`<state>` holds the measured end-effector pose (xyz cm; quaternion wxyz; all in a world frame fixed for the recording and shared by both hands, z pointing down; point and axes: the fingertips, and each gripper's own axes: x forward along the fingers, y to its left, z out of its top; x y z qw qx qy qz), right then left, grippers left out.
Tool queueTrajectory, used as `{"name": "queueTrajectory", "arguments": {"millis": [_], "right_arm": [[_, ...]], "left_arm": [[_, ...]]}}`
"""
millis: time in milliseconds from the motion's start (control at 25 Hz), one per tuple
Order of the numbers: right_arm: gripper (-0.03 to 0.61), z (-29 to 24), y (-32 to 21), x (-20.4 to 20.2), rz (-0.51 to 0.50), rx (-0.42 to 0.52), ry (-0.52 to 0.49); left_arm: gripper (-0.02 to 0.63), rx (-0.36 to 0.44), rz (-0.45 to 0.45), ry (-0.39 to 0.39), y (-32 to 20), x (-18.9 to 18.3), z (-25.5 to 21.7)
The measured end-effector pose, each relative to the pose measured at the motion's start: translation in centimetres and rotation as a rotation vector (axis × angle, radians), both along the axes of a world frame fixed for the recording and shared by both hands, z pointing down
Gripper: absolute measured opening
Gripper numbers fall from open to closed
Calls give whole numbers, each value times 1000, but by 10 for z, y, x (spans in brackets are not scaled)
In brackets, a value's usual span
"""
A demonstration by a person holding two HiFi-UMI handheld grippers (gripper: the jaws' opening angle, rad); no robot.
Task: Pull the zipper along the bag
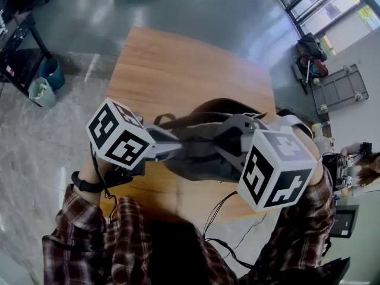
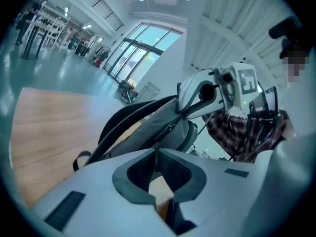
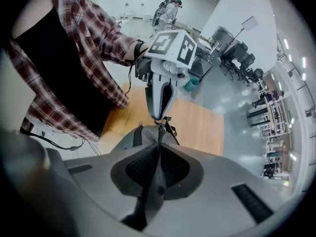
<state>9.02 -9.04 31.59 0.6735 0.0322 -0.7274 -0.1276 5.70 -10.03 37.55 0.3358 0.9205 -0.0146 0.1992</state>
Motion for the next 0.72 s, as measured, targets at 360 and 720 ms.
{"name": "queueTrajectory", "arguments": {"millis": [360,720], "right_arm": [[29,1,3,-3,4,-14,-11],[29,2,12,-7,-8,-57,-28]], "left_arm": [[84,125,90,65,1,17,-35],[83,82,210,32,6,21,-21]]}}
